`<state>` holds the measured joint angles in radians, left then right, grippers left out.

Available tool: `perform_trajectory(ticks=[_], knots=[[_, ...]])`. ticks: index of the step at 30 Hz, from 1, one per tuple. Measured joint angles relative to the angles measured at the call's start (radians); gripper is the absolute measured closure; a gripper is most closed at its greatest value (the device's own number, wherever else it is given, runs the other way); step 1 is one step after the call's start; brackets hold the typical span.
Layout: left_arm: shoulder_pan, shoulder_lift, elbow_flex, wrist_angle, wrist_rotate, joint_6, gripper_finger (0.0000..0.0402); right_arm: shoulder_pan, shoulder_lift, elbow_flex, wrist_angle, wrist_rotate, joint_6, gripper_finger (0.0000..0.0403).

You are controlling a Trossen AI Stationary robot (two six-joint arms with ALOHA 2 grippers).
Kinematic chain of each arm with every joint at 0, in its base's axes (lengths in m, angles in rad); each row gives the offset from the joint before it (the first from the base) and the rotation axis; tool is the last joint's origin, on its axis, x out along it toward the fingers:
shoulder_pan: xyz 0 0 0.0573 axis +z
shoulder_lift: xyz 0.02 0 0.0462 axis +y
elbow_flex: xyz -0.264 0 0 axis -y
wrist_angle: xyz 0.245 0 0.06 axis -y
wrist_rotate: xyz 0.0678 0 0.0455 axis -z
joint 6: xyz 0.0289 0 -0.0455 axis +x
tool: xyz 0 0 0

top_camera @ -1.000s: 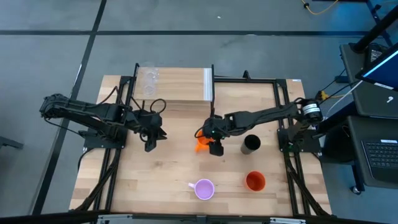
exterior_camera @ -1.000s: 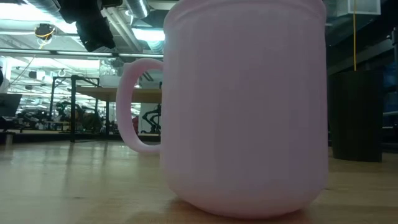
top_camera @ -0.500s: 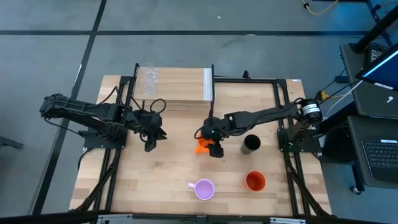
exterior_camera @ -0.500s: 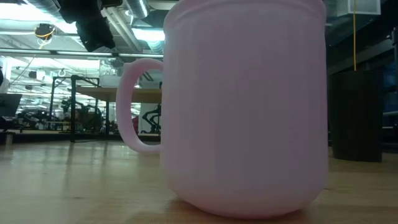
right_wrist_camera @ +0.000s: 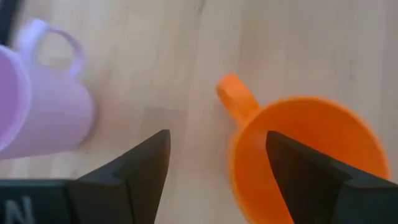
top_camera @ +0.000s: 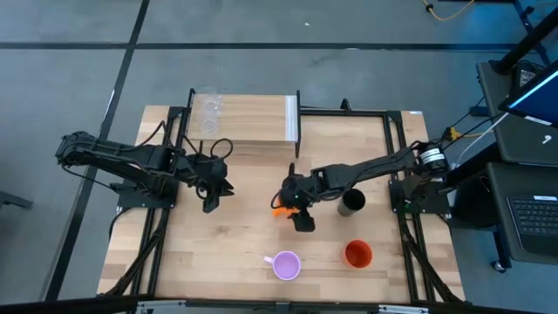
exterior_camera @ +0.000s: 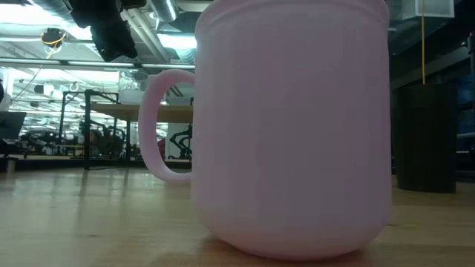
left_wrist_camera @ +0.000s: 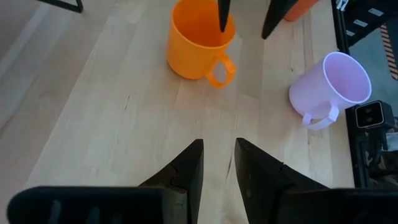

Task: Stack small to large cups/mugs on shelf
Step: Put the orange mug on the shelf

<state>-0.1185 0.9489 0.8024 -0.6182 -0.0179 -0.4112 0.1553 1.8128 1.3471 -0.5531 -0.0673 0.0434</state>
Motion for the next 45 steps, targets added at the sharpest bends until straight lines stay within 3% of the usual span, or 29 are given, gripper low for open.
perform_trajectory(ticks=[4, 17, 22, 30, 35, 45], knots=[[0.0, 0.0, 0.0, 0.0, 0.0, -0.002, 0.0315, 0.005, 0.016, 0.0, -0.012, 0.07, 0.005, 0.0137], [0.0, 0.0, 0.0, 0.002, 0.0, -0.004, 0.0315, 0.004, 0.087, -0.001, 0.002, 0.067, -0.027, 0.0144], [0.0, 0.0, 0.0, 0.001, -0.001, -0.001, 0.0315, 0.002, 0.092, -0.001, -0.003, 0.066, -0.045, 0.0197], [0.0, 0.0, 0.0, 0.001, -0.018, 0.002, 0.0315, 0.002, 0.092, -0.001, -0.004, 0.064, -0.115, 0.0379], [0.0, 0.0, 0.0, 0.001, -0.018, 0.002, 0.0315, 0.003, 0.092, 0.007, -0.025, 0.057, -0.182, 0.0378], [0.0, 0.0, 0.0, 0.001, -0.018, 0.003, 0.0315, 0.003, 0.091, 0.116, -0.215, -0.007, -0.633, 0.0389]])
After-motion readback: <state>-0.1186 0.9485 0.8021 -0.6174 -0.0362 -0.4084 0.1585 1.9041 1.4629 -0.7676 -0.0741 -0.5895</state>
